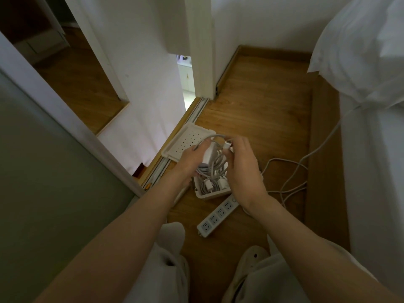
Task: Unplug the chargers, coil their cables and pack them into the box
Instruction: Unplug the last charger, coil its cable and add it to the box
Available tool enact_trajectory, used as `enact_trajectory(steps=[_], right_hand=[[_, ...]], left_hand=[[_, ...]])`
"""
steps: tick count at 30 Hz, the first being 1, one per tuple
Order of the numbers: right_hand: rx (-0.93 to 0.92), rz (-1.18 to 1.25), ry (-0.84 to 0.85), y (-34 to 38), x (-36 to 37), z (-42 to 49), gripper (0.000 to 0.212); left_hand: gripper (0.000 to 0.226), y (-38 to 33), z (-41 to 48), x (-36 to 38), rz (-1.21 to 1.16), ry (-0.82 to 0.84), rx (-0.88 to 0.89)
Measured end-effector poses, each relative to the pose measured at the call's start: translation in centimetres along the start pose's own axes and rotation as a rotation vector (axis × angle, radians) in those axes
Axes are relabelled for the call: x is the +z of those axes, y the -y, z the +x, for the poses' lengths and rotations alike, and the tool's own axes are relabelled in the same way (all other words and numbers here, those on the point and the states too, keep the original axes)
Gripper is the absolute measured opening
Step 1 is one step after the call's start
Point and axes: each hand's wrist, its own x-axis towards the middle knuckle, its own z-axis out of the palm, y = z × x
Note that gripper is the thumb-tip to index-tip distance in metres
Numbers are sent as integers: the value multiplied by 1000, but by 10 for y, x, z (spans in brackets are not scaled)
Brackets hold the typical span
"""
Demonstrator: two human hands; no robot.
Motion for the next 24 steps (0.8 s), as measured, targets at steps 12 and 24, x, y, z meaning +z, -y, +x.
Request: enact_trajectory(steps=[12,24], right_hand=[[420,612,-296,4,-24,19,23],[886,713,-337,-21,-23,36,20]], left_hand=[[53,-15,-19,4,-52,227,-9],[38,-20,-29,11,-218,290,122]])
